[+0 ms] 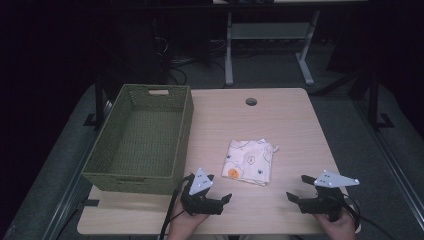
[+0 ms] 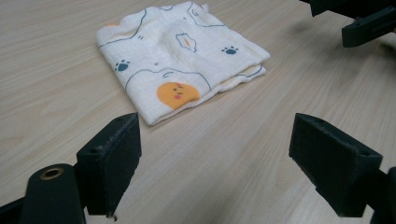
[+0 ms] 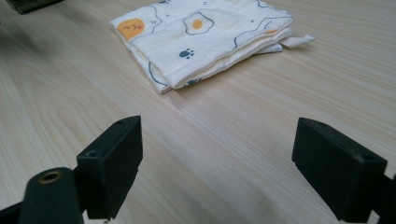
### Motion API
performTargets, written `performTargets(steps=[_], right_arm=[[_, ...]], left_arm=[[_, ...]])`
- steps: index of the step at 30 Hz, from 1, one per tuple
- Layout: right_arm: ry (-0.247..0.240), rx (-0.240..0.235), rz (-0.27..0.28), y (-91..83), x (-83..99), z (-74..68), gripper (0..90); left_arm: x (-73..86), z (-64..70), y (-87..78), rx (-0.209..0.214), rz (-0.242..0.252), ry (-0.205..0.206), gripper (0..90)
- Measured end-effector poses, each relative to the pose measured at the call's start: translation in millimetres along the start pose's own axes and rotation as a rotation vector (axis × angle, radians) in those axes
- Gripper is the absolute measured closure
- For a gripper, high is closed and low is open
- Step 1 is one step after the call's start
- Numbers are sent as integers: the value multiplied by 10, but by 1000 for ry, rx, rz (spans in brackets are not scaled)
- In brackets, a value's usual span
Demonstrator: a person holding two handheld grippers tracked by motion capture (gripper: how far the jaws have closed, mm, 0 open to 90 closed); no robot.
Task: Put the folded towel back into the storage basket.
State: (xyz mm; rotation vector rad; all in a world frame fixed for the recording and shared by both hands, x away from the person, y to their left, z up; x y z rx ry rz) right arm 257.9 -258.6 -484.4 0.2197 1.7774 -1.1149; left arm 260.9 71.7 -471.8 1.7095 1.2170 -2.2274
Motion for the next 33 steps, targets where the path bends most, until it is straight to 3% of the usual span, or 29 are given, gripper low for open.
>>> performTargets(steps=[15,27,33], right_arm=[[-12,-9,2,35,-32,-63,157],[-21,-18,-1,37,-34,-41,157],[-12,-15,4,23,-31,-39,156]], left_arm=[[-4,-57,-28,6,0,-23,172],[-8,-46,62,3,-35,-16,173],[-78,-22,80,35,-34,-24,174]])
Point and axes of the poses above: each handheld gripper's, and its own axes: y roughly forward along the jaws, x roughly out of its underside, z roughly to its right, the point moved 4 cm from there along y, roughly forward along the jaws, and after that the axes turned 1 degree about y, right-handed, at the moved point
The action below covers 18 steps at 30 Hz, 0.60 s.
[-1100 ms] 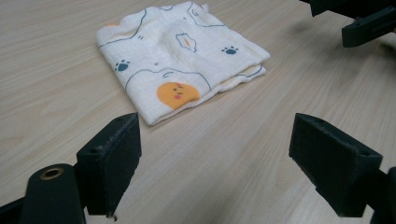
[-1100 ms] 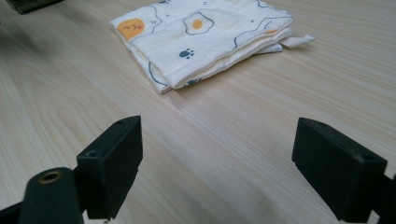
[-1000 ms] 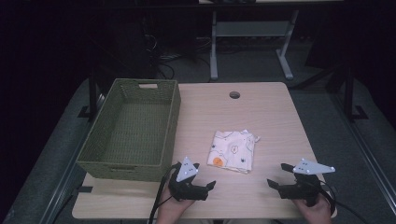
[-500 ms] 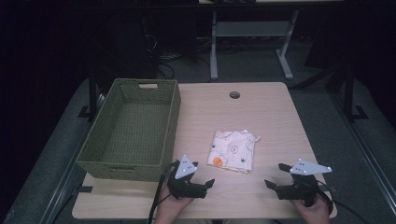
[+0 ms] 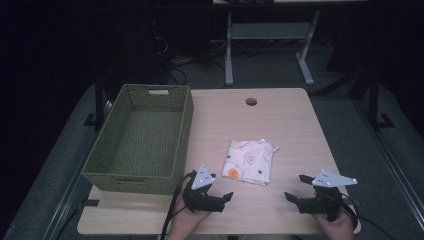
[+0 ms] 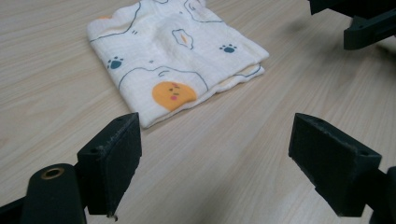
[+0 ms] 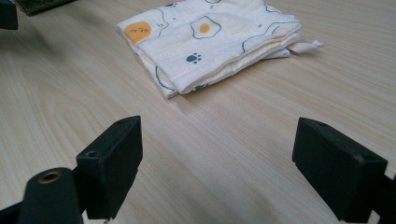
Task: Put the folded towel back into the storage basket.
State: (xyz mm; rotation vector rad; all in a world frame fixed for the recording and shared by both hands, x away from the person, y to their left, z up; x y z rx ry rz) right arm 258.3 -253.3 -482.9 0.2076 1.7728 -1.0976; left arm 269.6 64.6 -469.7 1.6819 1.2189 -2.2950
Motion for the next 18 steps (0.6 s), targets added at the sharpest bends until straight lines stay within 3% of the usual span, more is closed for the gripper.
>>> performTargets(steps=[6,10,18], right_arm=[[6,4,6,-11,4,6,156],[9,5,4,-10,11,16,156],[9,5,4,-9,10,14,156]], left_arm=[[-88,0,52,15,-8,1,178],[-155,-42,103,34,2,-38,183],[-264,-52,180,40,-8,-38,184]])
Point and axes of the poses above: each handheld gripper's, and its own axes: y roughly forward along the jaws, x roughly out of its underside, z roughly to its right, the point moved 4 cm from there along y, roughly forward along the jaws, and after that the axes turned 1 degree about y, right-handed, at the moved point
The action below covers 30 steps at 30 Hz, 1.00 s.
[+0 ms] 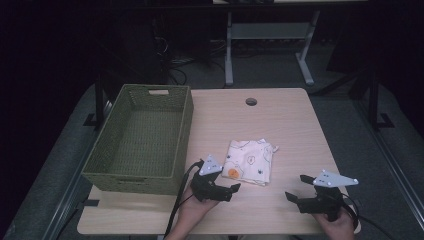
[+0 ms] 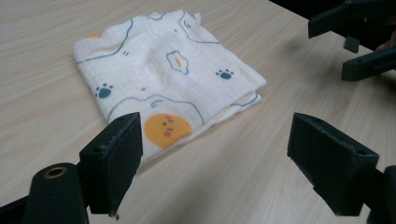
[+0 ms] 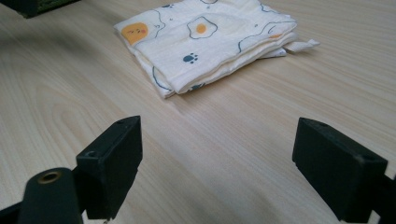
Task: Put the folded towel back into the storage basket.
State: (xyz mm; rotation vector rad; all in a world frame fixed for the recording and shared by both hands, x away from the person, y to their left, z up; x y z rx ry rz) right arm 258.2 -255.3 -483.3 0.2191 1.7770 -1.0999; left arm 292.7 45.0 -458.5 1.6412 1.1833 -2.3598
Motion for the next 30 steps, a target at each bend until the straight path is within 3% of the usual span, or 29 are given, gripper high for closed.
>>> performTargets(steps=[13,30], right_arm=[[4,-4,10,-1,-4,5,156],[10,-10,12,-14,-5,26,156]], left_arm=[[-249,24,191,37,-27,-8,208],[-534,-56,553,23,-105,-3,208]])
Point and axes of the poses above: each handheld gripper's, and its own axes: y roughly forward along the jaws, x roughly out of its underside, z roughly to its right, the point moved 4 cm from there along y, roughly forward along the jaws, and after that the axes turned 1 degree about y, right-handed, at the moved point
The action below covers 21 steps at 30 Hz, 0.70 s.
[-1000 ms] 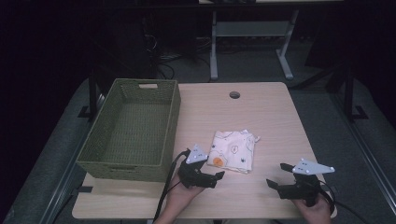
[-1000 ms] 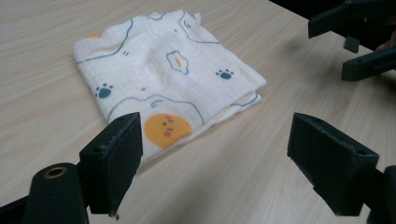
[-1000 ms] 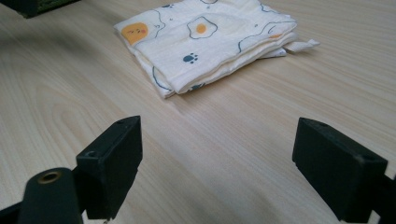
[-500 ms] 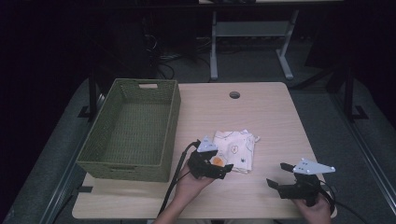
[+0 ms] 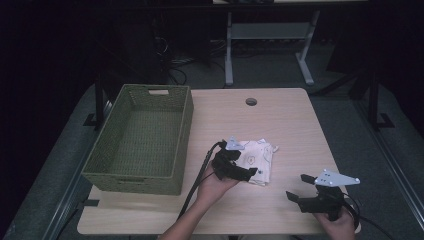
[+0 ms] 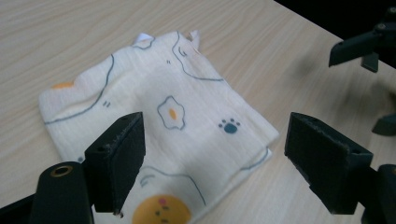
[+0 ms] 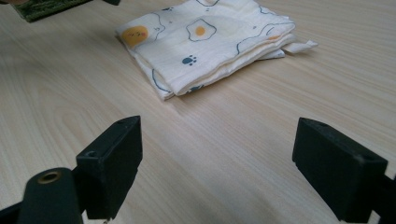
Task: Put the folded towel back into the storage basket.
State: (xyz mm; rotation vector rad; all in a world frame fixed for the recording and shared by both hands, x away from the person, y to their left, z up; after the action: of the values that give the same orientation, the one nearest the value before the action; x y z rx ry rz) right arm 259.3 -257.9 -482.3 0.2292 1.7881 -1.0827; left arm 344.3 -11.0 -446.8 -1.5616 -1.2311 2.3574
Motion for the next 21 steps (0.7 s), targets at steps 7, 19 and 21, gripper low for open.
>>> performTargets(steps=[7,19,21], right_arm=[[-3,-2,6,-8,-1,-6,156],[-12,7,-2,1,1,-5,156],[-11,6,-3,3,2,-5,156]], left_arm=[[-103,-81,131,-5,-23,-24,239],[-148,-230,382,-9,-87,-72,308],[-147,-261,408,-20,-100,-75,312]])
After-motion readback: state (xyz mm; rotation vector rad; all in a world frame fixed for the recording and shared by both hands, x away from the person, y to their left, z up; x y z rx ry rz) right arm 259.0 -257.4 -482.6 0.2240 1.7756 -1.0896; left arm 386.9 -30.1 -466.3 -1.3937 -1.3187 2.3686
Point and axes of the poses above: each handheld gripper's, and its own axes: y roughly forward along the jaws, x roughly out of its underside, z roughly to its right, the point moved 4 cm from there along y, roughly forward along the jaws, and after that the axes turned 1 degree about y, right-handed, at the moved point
